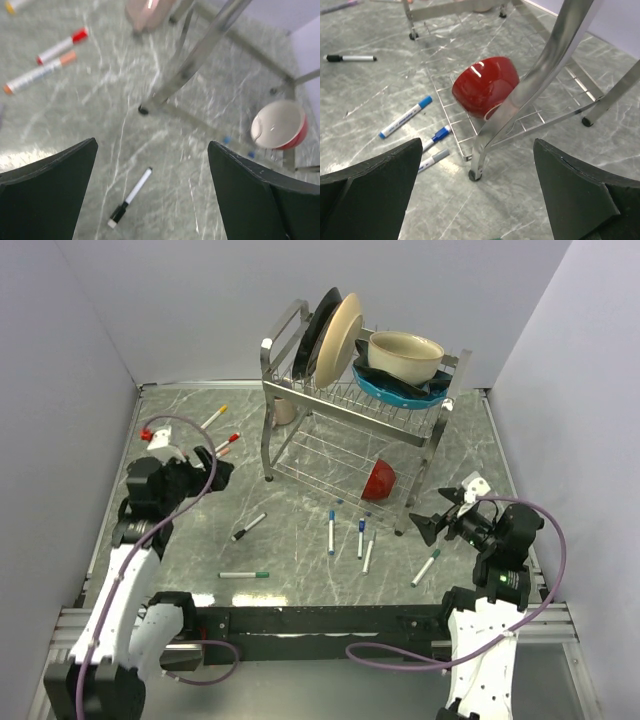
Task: Open the pen caps
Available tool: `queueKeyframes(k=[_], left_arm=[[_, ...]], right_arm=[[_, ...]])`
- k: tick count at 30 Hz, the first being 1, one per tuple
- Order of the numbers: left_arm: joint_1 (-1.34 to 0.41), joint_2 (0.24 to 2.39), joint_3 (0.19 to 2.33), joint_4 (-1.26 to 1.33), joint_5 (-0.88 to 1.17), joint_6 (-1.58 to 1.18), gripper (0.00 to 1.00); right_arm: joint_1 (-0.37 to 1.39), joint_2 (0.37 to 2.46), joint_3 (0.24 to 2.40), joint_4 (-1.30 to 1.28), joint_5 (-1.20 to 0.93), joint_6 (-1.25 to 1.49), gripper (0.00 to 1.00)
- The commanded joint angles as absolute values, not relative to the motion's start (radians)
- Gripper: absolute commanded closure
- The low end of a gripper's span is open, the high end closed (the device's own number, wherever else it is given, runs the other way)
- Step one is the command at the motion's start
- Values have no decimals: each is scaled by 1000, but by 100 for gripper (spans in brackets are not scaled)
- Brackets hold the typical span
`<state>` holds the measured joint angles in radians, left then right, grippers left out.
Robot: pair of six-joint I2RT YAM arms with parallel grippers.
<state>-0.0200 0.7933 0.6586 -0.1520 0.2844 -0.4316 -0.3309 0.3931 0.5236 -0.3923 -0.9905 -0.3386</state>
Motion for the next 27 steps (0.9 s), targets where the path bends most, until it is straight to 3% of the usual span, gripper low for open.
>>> queueKeyframes(k=[1, 12, 15, 19, 27], left_arm=[[-23, 925, 710, -178, 351, -442, 1], [-350, 1208, 857, -393, -109, -419, 1], [-420, 1291, 903, -462, -205, -405, 10], [-482, 1353, 917, -514, -245, -384, 29], [-515, 1423, 950, -555, -187, -299, 45]], right_arm=[[-313, 416, 565, -413, -990, -387, 0], [-232, 446, 584, -420, -907, -383, 0], [-218, 449, 587, -425, -888, -388, 0], [-209, 449, 588, -425, -881, -393, 0], [-199, 453, 586, -425, -876, -397, 0]])
